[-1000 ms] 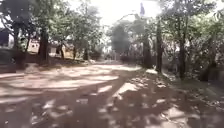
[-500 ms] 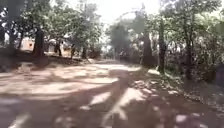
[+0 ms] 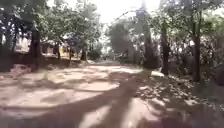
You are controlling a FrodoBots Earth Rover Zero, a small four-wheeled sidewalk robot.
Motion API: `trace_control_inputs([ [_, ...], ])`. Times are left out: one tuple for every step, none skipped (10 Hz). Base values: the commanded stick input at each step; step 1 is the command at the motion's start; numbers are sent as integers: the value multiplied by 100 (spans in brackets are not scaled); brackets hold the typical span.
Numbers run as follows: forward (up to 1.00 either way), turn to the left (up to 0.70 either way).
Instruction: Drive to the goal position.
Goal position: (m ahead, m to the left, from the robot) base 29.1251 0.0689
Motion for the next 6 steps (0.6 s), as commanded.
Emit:
trace_control_inputs([
  [100,0],
  [100,0],
  [100,0],
  [100,0],
  [100,0],
  [100,0],
])
